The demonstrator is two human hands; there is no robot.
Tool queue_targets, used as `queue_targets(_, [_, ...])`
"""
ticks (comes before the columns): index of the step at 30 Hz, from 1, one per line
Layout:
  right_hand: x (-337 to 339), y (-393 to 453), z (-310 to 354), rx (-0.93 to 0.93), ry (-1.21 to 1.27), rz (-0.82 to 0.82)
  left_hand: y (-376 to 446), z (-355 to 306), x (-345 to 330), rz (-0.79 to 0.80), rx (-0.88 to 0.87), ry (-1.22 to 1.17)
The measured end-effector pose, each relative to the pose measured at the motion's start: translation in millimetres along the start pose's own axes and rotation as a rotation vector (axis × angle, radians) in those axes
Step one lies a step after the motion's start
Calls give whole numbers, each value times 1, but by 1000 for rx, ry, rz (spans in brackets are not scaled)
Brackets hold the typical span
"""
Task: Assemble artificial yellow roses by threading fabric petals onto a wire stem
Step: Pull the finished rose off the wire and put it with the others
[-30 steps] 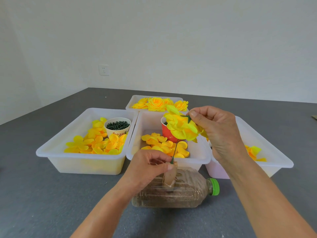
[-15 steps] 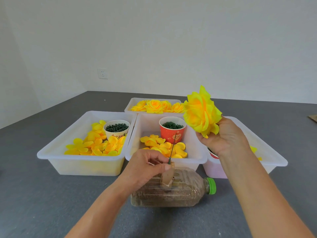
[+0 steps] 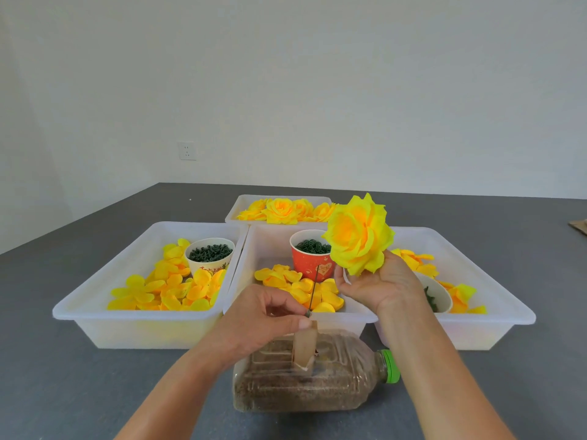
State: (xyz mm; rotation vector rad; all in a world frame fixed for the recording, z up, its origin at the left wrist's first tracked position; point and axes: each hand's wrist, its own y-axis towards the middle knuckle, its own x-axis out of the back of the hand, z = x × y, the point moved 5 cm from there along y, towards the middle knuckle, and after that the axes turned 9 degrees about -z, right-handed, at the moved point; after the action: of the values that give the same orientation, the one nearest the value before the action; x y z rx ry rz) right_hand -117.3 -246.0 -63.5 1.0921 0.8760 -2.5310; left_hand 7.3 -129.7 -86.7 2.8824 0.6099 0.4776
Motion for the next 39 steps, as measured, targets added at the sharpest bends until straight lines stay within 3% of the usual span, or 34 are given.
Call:
queue_targets(6, [-7,22,-13,-20,109,31,20,-17,6,-43,-57,-64])
queue_targets(12, [-18,41,-24,-17,145,88,60,-22,18,-421,103,-143])
queue_targets(17, [-26,57,-28,-18,126,133,86,-16,5,-273,337,-359])
queue_targets(24, [-26,75,-31,91,-24,185,108,-8,2,-323,358,-652])
queue_targets(29, [-23,81,-28,294,-257,249,120,-6,10,-304,271,-690])
queue_targets(35, [-30,72,-15,865,-578,159,128,-12,22,-251,180,-622])
queue_targets(39, [-33,70,-8,1077,-762,113,130,-14,29,-241,127,-535])
